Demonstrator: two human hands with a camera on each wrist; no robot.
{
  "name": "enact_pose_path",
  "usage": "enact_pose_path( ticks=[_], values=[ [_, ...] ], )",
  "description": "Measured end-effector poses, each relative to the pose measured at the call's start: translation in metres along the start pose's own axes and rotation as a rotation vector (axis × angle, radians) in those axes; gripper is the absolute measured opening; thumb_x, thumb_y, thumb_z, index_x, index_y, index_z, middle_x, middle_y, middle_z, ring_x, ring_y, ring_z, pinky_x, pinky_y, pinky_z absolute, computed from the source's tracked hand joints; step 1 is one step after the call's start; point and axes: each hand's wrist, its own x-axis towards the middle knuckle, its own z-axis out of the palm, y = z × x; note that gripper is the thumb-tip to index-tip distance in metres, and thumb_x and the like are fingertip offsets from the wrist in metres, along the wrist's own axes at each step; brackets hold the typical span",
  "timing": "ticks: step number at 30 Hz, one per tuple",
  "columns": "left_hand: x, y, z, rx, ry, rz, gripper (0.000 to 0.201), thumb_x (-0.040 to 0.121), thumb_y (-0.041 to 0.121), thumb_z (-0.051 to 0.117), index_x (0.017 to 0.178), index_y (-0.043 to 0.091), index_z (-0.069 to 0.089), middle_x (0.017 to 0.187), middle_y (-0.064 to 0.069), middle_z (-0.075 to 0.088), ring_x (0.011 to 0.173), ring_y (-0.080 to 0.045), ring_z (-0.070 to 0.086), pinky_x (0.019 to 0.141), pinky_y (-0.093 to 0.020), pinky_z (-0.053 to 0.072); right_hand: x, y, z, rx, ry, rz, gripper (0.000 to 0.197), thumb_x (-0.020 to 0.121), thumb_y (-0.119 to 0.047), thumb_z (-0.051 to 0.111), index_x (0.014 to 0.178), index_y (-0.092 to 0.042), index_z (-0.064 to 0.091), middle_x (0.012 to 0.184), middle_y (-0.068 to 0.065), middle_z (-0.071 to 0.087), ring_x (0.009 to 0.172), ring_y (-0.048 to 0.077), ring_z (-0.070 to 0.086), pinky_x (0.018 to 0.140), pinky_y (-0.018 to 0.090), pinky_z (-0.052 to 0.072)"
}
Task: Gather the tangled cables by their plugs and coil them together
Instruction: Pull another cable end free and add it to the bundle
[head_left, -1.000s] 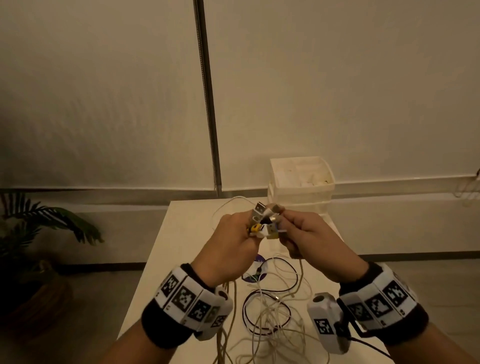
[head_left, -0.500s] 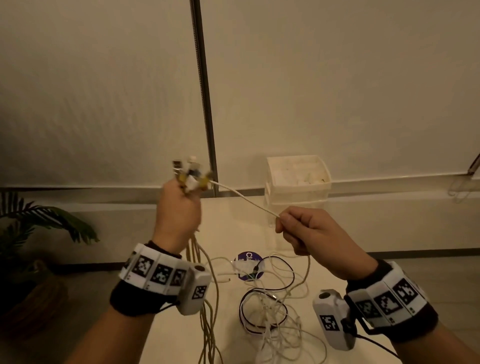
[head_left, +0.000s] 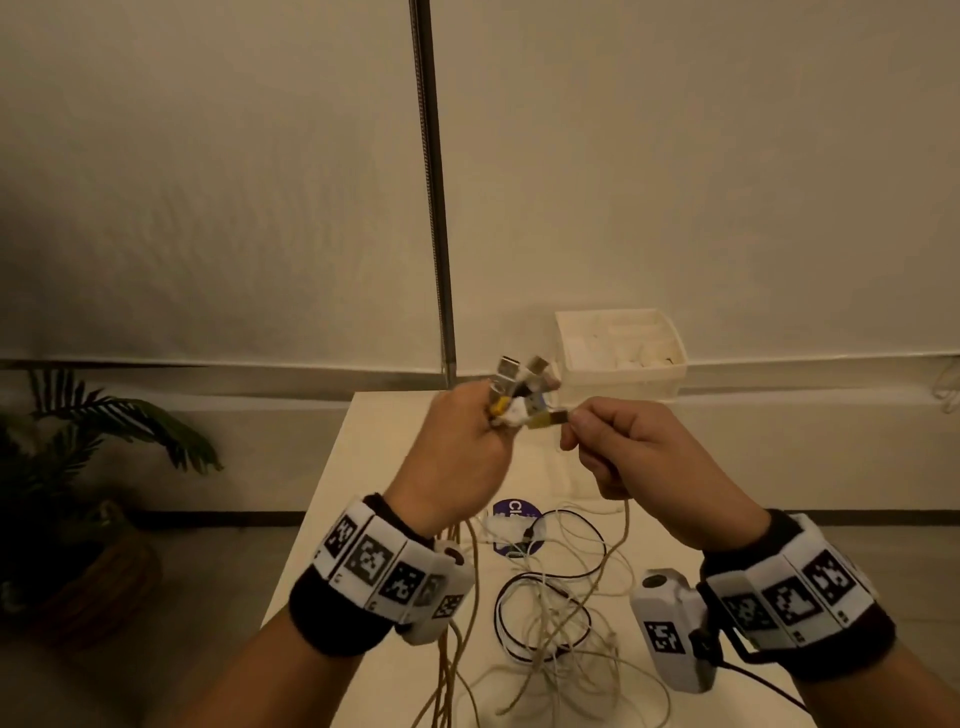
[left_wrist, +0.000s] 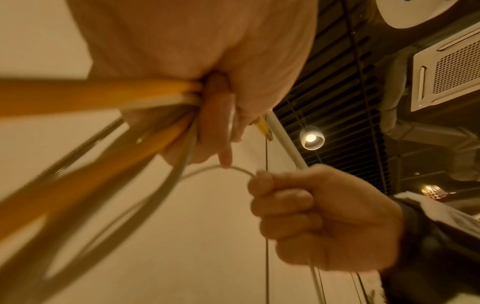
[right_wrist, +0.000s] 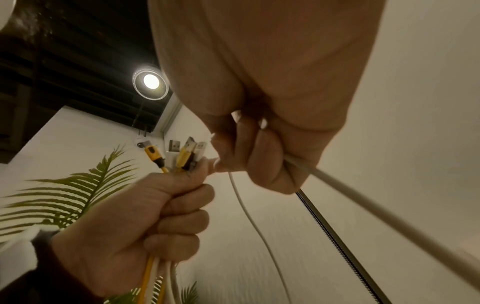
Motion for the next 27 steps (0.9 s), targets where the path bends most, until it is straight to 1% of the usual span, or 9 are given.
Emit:
enact_pose_path(
  ticks=[4,7,10,14,18,20,22,24,27],
  values=[
    [-0.001,0.002,0.013,0.034,0.020,-0.006,0.035,0.092,-0.001,0.050,0.077,0.029,0.060,0.067,0.017,0.056,0.063,-0.001,0.051,0.057,-0.010,0.035,0.005,-0.008,-0.001,0.035,-0.026,-0.007,0.034,0.101,-0.019,0.042,0.082,-0.004,0.066,0.053,0.003,0.038,0.045,0.009,0.029,0.044,0.018,0.029],
    [0.003,-0.003,0.004,-0.015,0.117,-0.102,0.037,0.094,-0.001,0.050,0.075,0.030,0.058,0.059,0.017,0.050,0.053,0.001,0.050,0.051,-0.010,0.034,0.003,-0.007,-0.006,0.026,-0.039,-0.009,0.032,0.101,-0.020,0.043,0.084,-0.004,0.065,0.055,0.005,0.037,0.046,0.010,0.028,0.044,0.019,0.029],
    [0.012,-0.023,-0.019,-0.181,0.302,-0.272,0.026,0.099,0.009,0.051,0.079,0.018,0.065,0.048,0.003,0.040,0.043,-0.017,0.040,0.046,-0.024,0.033,-0.004,0.001,-0.016,0.053,-0.026,0.017,0.031,0.100,-0.020,0.044,0.082,-0.005,0.064,0.057,0.009,0.035,0.047,0.013,0.026,0.045,0.022,0.026],
    [0.014,-0.044,-0.048,-0.271,0.487,-0.431,0.027,0.099,0.026,0.054,0.074,0.018,0.059,0.055,-0.002,0.044,0.045,-0.020,0.037,0.043,-0.025,0.032,-0.012,0.012,-0.025,0.058,-0.024,0.058,0.031,0.100,-0.019,0.044,0.081,-0.002,0.063,0.060,0.012,0.034,0.047,0.014,0.024,0.045,0.022,0.024],
    [0.007,-0.042,-0.043,-0.191,0.430,-0.377,0.015,0.099,0.020,0.053,0.104,0.026,0.067,0.065,0.005,0.051,0.056,-0.018,0.045,0.049,-0.027,0.039,-0.012,0.018,-0.022,0.052,-0.019,0.083,0.032,0.100,-0.017,0.043,0.078,-0.006,0.062,0.057,0.010,0.034,0.045,0.012,0.025,0.044,0.022,0.025],
    [0.002,-0.033,-0.032,-0.094,0.350,-0.243,0.044,0.099,0.010,0.050,0.133,0.036,0.053,0.082,0.008,0.062,0.062,-0.002,0.053,0.056,-0.019,0.046,-0.010,0.017,-0.018,0.050,-0.025,0.087,0.032,0.101,-0.017,0.044,0.078,-0.006,0.062,0.057,0.009,0.035,0.044,0.012,0.026,0.043,0.021,0.025],
    [-0.002,-0.017,-0.017,-0.063,0.199,-0.128,0.051,0.099,0.005,0.048,0.141,0.034,0.045,0.087,0.009,0.064,0.054,0.006,0.053,0.050,-0.009,0.041,-0.008,0.013,-0.013,0.053,-0.037,0.084,0.032,0.101,-0.017,0.043,0.079,-0.004,0.062,0.056,0.008,0.035,0.044,0.012,0.026,0.043,0.021,0.026],
    [-0.004,-0.004,0.001,-0.009,0.028,-0.044,0.043,0.098,0.004,0.049,0.131,0.029,0.059,0.087,0.010,0.068,0.058,0.004,0.056,0.052,-0.013,0.044,-0.007,0.008,-0.008,0.064,-0.047,0.074,0.032,0.101,-0.017,0.042,0.080,-0.002,0.062,0.056,0.008,0.035,0.044,0.012,0.027,0.043,0.021,0.026],
    [-0.008,0.002,0.020,0.005,-0.043,0.026,0.041,0.092,0.001,0.052,0.083,0.039,0.064,0.071,0.018,0.064,0.064,-0.002,0.056,0.059,-0.019,0.043,-0.005,0.000,-0.004,0.098,-0.053,0.065,0.034,0.101,-0.016,0.041,0.076,-0.003,0.059,0.056,0.007,0.038,0.045,0.012,0.028,0.044,0.022,0.025]
  ],
)
